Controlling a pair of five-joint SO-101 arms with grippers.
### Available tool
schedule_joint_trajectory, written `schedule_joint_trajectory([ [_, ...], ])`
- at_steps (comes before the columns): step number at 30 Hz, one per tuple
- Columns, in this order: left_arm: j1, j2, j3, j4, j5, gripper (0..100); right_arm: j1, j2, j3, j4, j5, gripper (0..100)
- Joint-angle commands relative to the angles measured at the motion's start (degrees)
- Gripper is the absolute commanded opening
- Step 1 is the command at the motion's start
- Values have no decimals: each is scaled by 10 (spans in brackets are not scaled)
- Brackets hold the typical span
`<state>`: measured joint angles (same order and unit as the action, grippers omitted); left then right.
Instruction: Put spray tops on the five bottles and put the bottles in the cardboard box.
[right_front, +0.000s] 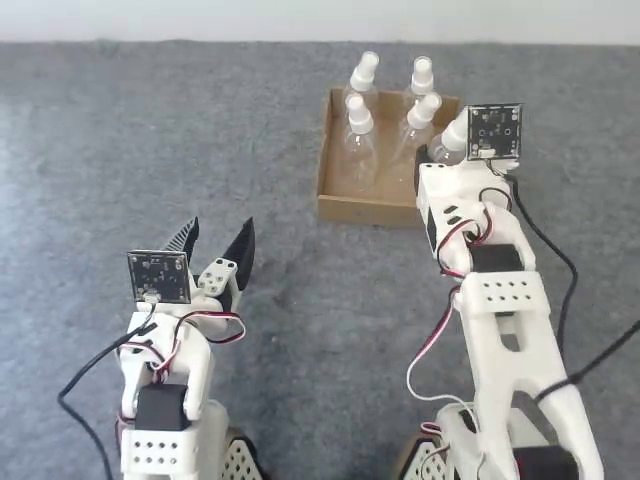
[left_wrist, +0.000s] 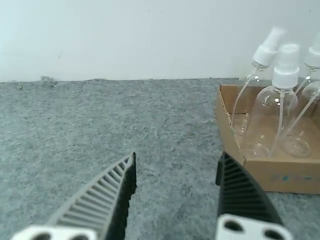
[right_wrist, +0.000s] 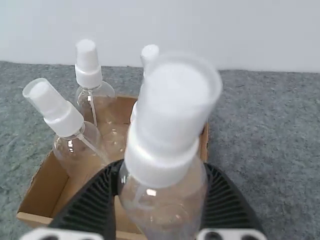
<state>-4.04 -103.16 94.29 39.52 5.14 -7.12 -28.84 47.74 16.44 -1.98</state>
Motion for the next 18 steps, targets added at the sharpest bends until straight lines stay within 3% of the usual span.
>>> schedule_joint_trajectory([
  [1,-4,-14,-7,-17,-6,246,7,3,-47,-33,-5,69],
  [18,-4,-14,-7,-17,-6,246,8,98,-48,-110,-5,69],
])
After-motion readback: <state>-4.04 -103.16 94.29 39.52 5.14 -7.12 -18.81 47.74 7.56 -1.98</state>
